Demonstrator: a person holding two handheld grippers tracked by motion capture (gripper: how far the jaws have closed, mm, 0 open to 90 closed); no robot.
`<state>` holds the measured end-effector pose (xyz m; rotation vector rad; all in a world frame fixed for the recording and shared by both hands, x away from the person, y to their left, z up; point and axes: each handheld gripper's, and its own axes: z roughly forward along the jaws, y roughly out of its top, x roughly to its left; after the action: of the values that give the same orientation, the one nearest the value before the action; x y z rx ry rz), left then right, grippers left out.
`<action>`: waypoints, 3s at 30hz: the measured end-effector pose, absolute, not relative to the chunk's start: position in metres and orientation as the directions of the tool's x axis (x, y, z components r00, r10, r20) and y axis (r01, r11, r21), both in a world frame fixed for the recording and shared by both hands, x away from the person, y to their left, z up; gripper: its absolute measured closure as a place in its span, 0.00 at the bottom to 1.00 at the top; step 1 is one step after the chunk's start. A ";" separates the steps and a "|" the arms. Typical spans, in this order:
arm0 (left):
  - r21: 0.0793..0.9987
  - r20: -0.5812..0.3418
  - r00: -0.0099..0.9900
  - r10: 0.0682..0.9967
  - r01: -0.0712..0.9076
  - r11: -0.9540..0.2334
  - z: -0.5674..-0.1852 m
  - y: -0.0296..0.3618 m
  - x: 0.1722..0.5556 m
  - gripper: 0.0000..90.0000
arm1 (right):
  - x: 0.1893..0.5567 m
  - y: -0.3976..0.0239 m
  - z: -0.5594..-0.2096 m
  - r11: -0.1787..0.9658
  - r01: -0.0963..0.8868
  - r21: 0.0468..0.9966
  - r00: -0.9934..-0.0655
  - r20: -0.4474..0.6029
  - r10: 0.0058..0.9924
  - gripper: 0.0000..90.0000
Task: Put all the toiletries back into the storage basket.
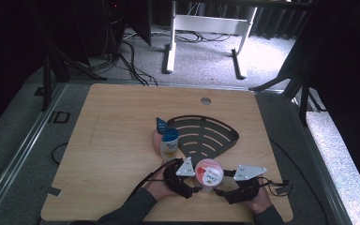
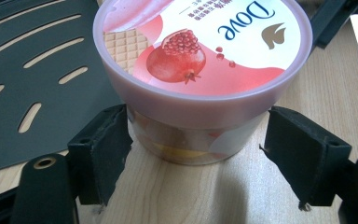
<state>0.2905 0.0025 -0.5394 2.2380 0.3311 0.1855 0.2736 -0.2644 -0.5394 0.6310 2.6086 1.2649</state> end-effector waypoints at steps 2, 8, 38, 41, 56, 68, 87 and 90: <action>0.782 0.007 0.952 0.306 0.185 -0.595 -0.538 0.002 0.290 0.24 | 0.274 -0.264 -0.539 0.545 0.296 0.784 -0.895 0.029 0.444 0.24; 0.784 0.010 0.948 0.318 0.190 -0.591 -0.538 0.002 0.289 0.23 | 0.273 -0.264 -0.538 0.537 0.296 0.790 -0.891 0.025 0.454 0.24; 0.789 0.037 0.936 0.351 0.189 -0.585 -0.523 -0.005 0.287 0.23 | 0.273 -0.263 -0.520 0.573 0.270 0.774 -0.889 -0.028 0.457 0.24; 0.791 0.044 0.935 0.352 0.183 -0.584 -0.518 -0.007 0.289 0.23 | 0.275 -0.266 -0.516 0.569 0.267 0.778 -0.887 -0.033 0.460 0.24; 0.799 0.062 0.931 0.359 0.169 -0.577 -0.502 -0.014 0.300 0.23 | 0.285 -0.272 -0.496 0.580 0.231 0.781 -0.884 -0.081 0.461 0.24; 0.797 0.056 0.928 0.368 0.180 -0.577 -0.489 -0.019 0.311 0.23 | 0.294 -0.276 -0.484 0.575 0.212 0.790 -0.881 -0.100 0.462 0.24; 0.787 0.055 0.915 0.400 0.207 -0.582 -0.481 -0.031 0.325 0.23 | 0.314 -0.284 -0.475 0.588 0.210 0.781 -0.885 -0.104 0.454 0.24; 0.783 0.061 0.916 0.397 0.202 -0.588 -0.479 -0.033 0.328 0.23 | 0.316 -0.286 -0.475 0.589 0.209 0.780 -0.884 -0.106 0.454 0.24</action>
<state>0.3276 -0.0332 -0.4792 2.2136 0.4246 0.2893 0.3160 -0.2858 -0.4746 0.5428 2.5268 1.1843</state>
